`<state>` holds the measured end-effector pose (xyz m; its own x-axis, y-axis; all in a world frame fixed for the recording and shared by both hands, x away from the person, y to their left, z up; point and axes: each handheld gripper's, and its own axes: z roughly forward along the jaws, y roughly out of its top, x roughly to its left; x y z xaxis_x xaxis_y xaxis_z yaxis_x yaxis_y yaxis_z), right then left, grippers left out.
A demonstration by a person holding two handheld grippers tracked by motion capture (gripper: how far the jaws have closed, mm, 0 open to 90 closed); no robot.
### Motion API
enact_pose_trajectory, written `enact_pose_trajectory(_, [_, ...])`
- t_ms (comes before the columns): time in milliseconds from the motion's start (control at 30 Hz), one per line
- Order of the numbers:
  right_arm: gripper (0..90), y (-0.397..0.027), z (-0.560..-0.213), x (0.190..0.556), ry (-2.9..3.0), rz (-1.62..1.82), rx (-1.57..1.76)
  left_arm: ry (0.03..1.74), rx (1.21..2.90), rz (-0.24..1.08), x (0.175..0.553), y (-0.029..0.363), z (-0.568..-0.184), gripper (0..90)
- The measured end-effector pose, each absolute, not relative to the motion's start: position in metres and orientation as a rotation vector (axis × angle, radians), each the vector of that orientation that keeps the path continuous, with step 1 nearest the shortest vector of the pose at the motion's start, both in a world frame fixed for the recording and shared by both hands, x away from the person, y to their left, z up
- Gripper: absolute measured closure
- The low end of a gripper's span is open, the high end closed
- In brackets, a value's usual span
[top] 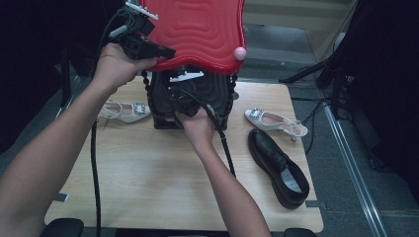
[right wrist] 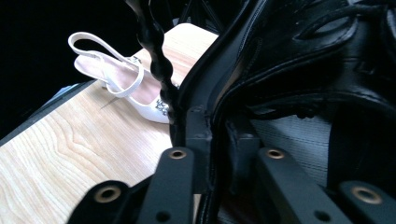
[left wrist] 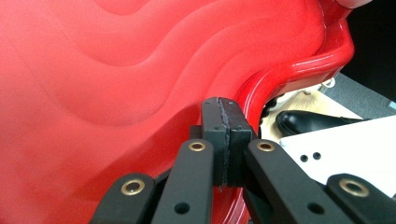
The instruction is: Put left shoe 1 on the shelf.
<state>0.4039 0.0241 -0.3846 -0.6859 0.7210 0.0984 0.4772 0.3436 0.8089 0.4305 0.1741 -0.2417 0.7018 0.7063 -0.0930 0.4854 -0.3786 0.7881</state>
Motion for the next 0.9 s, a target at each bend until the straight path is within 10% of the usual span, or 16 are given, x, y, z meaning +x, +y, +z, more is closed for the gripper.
enact_pose_trajectory(233, [66.8, 0.016, -0.377, 0.394, 2.352, 1.335, 1.074, 0.924, 2.038, 0.316, 0.431, 0.175, -0.242, 90.0])
enact_pose_trajectory(567, [89.8, -0.012, -0.36, 0.355, 2.377, 1.392, 0.967, 0.925, 2.032, 0.319, 0.43, 0.175, -0.243, 90.0])
enact_pose_trajectory(900, [90.0, -0.036, -0.387, 0.336, 2.448, 1.306, 0.946, 0.93, 2.028, 0.315, 0.43, 0.175, -0.243, 90.0])
